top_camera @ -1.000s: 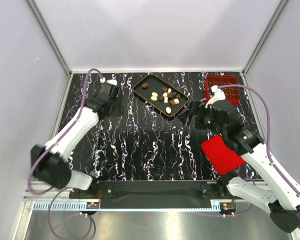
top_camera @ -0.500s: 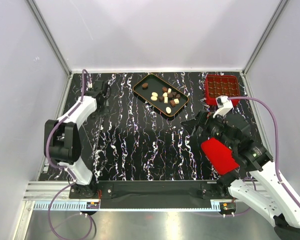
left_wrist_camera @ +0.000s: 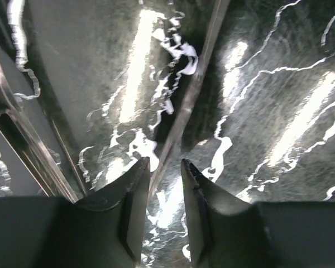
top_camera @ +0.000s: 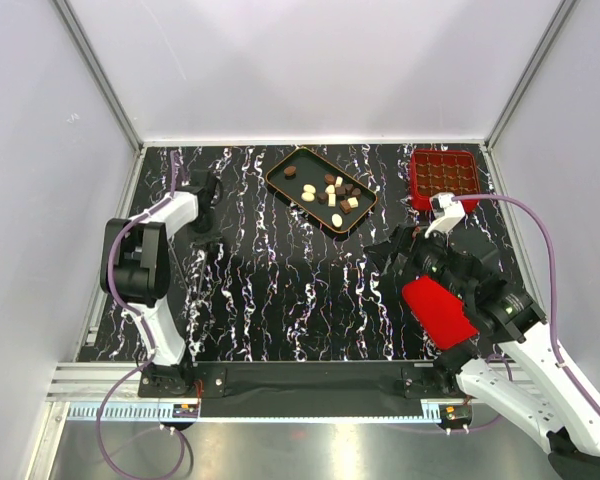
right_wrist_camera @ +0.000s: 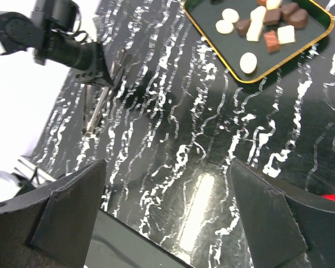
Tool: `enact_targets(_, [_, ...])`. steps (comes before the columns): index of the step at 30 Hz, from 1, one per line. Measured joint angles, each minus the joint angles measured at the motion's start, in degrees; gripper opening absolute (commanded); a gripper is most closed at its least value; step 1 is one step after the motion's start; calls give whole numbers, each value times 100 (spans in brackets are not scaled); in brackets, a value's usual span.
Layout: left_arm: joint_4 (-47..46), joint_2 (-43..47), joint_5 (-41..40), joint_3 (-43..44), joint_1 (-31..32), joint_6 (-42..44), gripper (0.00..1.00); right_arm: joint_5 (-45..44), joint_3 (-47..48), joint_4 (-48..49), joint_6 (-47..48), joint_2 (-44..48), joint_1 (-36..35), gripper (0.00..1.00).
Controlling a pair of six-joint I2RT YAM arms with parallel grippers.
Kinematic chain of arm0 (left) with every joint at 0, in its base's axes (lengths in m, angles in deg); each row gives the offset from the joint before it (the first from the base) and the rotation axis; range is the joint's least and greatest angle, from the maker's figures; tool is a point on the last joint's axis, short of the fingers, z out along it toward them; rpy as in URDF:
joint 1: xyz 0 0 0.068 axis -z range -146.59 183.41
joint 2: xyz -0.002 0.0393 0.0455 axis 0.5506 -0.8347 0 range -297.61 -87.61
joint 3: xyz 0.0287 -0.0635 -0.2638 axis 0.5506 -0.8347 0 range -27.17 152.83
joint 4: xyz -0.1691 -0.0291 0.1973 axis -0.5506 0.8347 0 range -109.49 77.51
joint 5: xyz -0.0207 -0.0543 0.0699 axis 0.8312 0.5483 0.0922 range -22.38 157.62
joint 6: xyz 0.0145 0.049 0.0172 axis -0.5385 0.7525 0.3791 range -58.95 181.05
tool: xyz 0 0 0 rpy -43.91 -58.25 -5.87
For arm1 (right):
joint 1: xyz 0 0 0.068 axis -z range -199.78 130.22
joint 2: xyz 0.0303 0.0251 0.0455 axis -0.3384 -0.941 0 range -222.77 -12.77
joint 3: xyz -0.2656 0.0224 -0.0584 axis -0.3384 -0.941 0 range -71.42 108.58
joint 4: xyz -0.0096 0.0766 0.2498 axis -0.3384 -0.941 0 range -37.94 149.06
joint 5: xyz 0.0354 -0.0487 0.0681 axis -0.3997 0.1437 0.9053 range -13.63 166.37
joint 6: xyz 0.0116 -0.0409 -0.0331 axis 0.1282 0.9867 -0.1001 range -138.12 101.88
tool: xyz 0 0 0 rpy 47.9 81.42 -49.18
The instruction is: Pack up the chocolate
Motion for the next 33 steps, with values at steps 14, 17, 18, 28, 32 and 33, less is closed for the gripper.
enact_targets(14, [-352, 544, 1440, -251, 2201, -1043, 0, -317, -157, -470, -72, 378, 0, 100])
enact_targets(17, [-546, 511, 1646, -247, 2649, -1381, 0, -317, -223, -509, -129, 417, 0, 100])
enact_targets(18, [-586, 476, 1703, -245, 2717, -1488, 0, -323, -251, -520, -140, 428, 0, 100])
enact_targets(28, [-940, -238, 1989, 186, 2828, -2037, 48, -442, -367, -800, -227, 87, 0, 100])
enact_targets(32, [-848, -205, 2033, 437, 2835, -1998, 87, -433, -372, -813, -264, -361, 0, 100])
enact_targets(33, [-778, -155, 2026, 522, 2833, -1950, 99, -433, -378, -754, -297, -514, 0, 100])
